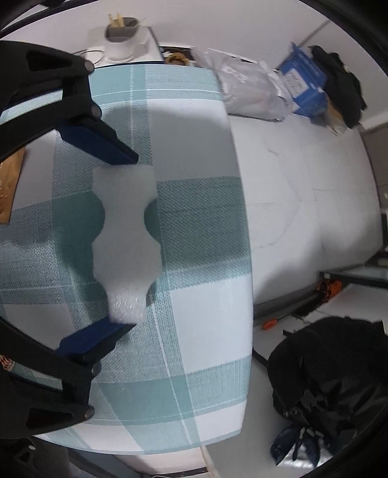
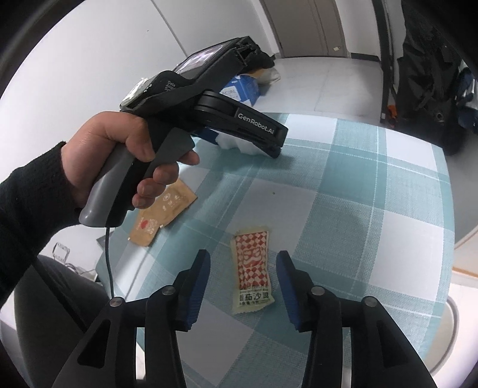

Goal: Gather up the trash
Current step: 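Grasp the white foam piece with the left gripper while the right gripper regrasps the sauce packet, then carry the foam and sauce packet with both grippers to the grey bin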

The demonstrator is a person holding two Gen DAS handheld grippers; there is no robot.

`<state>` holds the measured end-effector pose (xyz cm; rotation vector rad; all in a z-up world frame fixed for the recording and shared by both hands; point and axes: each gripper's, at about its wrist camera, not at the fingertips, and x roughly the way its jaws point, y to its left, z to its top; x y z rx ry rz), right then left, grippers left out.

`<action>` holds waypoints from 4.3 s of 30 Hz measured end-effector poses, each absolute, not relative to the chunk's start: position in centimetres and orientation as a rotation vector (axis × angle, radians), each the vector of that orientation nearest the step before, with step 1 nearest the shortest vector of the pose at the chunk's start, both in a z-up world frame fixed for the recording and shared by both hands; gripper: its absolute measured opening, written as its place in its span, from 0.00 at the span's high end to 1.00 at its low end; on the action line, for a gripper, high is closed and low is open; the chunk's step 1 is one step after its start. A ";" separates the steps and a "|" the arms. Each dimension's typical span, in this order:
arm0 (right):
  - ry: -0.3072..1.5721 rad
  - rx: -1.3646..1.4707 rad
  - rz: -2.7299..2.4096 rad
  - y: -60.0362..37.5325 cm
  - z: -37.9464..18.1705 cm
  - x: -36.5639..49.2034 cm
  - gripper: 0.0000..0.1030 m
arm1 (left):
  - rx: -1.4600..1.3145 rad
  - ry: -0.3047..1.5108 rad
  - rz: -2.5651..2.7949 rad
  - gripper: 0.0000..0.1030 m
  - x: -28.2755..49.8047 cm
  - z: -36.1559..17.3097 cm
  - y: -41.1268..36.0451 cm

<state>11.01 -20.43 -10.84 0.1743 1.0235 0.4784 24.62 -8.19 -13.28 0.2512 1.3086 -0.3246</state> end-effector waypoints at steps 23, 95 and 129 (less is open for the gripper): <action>1.054 0.093 0.434 -20.7 -12.5 11.8 0.42 | 0.019 1.090 -0.328 0.16 21.6 -7.3 -3.4; 1.068 -0.228 0.446 -14.0 -14.4 9.4 0.69 | -0.121 0.841 -0.387 0.16 8.5 1.3 2.9; 0.680 0.218 0.358 -33.7 4.9 2.7 0.90 | -0.054 0.846 -0.647 0.16 7.6 2.7 -12.4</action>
